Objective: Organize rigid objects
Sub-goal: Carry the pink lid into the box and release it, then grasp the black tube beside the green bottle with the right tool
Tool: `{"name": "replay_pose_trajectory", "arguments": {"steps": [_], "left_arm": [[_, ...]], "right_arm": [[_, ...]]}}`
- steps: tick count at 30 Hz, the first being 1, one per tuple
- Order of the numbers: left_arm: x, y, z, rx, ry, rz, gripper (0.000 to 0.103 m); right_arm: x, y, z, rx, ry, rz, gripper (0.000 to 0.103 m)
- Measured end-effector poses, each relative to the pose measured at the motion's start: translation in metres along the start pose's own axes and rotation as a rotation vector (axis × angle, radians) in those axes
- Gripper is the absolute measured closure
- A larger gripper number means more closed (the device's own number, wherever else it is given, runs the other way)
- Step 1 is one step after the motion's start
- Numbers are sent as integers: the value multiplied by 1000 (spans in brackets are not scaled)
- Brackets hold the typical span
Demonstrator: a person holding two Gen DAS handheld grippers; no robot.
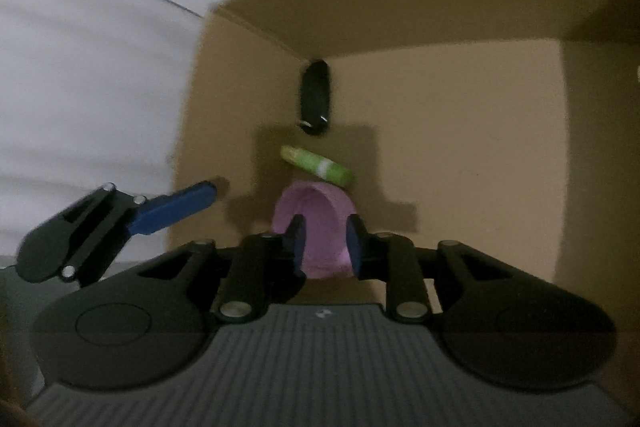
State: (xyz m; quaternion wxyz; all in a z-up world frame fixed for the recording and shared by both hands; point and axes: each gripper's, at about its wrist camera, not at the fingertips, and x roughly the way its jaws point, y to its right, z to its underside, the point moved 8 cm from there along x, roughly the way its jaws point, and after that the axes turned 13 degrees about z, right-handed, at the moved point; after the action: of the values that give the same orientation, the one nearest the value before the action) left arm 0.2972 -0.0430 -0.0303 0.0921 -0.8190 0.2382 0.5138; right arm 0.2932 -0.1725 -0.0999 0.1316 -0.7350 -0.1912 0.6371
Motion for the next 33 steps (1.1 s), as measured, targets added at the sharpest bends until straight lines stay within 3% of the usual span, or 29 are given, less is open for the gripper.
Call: {"name": "replay_pose_trajectory", "arguments": {"steps": [7,11,16,22,26,30,33], "left_arm": [[-78,8,8,1,201,3,22],[-117,31,29,4,293,48,17],[-123,69,66,22,333,90,15],[-82,105,108,51,292,82,14],[-42,127,129,73,226,81,14],[-10,144,137,106,208,74,15],[13,155,135,125,225,11,22]], "right_arm": [[-97,7,24,27,188,-155,73],[-160,23,71,37,328,-248,69],[-194,61,138,76,448,-256,65],[-166,106,200,155,505,-159,63],[-117,125,225,211,469,-74,62],[-93,129,226,212,466,15,64],[-81,129,215,193,480,82,64]]}}
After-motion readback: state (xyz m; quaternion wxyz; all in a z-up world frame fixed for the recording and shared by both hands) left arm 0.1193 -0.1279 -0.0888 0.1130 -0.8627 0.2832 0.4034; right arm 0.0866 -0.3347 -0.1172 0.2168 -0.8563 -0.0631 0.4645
